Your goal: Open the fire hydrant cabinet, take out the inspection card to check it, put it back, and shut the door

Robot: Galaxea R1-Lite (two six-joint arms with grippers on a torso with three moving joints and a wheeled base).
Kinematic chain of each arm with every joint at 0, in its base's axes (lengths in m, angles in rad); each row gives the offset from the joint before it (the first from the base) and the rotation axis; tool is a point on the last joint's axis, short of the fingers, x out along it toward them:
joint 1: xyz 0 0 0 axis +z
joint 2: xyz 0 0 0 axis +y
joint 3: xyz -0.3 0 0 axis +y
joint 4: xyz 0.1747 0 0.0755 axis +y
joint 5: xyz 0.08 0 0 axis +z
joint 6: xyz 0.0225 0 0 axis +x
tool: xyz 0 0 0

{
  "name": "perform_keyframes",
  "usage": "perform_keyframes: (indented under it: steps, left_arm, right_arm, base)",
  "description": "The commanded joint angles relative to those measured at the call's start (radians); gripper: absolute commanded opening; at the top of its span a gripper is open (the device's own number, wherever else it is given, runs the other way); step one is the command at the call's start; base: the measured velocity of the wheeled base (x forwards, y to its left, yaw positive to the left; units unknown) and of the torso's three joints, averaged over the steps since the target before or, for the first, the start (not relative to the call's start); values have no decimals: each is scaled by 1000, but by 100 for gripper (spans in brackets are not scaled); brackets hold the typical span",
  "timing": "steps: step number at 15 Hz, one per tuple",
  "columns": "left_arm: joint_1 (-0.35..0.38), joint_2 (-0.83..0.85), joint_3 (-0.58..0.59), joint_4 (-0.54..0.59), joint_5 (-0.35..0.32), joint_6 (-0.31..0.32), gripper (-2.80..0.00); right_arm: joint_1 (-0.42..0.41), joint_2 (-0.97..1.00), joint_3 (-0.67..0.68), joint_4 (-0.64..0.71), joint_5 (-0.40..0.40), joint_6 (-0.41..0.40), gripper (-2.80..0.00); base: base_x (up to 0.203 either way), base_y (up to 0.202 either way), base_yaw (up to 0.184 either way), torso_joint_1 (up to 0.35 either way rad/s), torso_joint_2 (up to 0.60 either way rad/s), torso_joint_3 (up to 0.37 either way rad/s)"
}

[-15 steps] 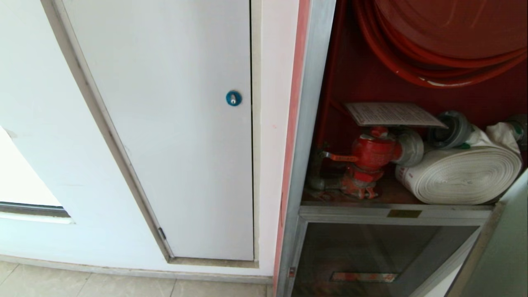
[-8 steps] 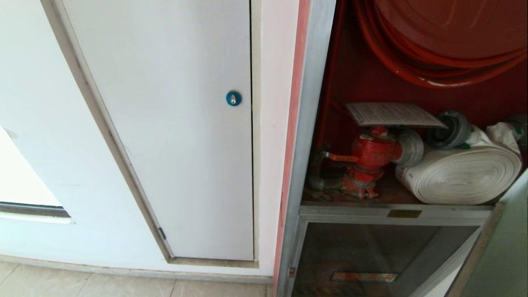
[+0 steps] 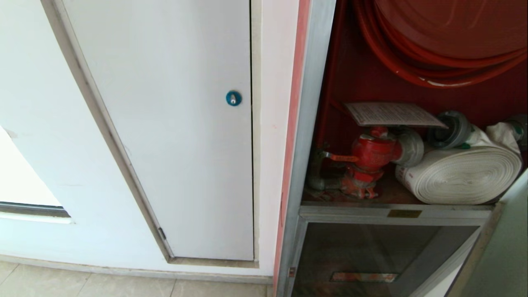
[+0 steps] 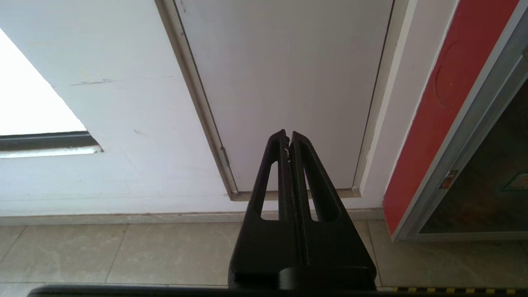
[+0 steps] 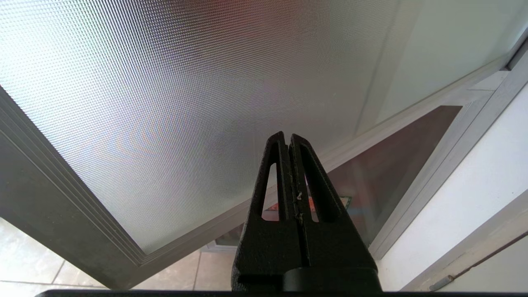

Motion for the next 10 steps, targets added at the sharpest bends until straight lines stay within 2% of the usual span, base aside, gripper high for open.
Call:
perform_keyframes:
  steps: [1,6,10]
  left_arm:
    - [0,1,2,0,0,0,-280]
    - [0,1,1,0,0,0,-280]
    - [0,1,2,0,0,0,-280]
  right_arm:
    - [0,-1,0,0,0,0,-280]
    - [0,-1,0,0,0,0,-280]
    - [0,-1,0,0,0,0,-280]
  base:
    - [0,0,0,0,0,0]
    - [-11,0,1,2,0,0]
    - [-184,0,2,2,3,2]
